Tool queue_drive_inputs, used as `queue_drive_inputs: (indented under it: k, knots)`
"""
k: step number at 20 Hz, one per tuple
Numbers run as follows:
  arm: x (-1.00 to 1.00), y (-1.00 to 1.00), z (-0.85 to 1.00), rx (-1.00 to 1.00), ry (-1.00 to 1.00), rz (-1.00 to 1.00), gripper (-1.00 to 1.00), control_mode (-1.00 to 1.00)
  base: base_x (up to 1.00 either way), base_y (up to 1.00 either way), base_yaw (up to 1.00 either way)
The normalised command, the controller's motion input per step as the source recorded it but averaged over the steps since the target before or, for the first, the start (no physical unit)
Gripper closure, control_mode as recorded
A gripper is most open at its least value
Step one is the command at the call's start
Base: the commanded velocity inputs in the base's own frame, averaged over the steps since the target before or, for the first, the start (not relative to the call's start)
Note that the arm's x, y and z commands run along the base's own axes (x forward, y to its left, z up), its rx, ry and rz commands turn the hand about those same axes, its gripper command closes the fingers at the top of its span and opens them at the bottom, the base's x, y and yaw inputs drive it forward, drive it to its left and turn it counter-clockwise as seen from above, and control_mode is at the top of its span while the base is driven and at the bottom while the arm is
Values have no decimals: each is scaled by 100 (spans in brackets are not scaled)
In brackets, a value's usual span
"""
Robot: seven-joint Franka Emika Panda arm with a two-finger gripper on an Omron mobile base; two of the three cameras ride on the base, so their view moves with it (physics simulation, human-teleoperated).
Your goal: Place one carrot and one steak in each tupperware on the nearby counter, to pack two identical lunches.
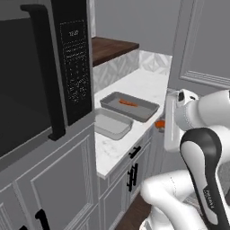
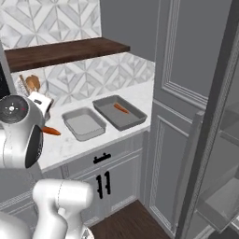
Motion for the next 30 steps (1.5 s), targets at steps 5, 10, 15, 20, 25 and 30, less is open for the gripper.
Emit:
queue_drive_inputs:
  k: [5, 10, 15, 20, 25, 30]
  knots:
    - [11, 0, -7, 0, 0, -1, 100, -100, 61, 5, 0]
    - [84, 0, -64, 13, 1, -16, 100, -100, 0, 0, 0]
    - [100, 6, -60, 19, 5, -18, 100, -100, 0, 0, 0]
    - [100, 20, -36, 14, 6, -9, 100, -100, 0, 0, 0]
    - [98, 3, -22, 20, 34, 0, 100, -100, 0, 0, 0]
    - [100, 16, -25, 2, 45, 0, 100, -100, 0, 0, 0]
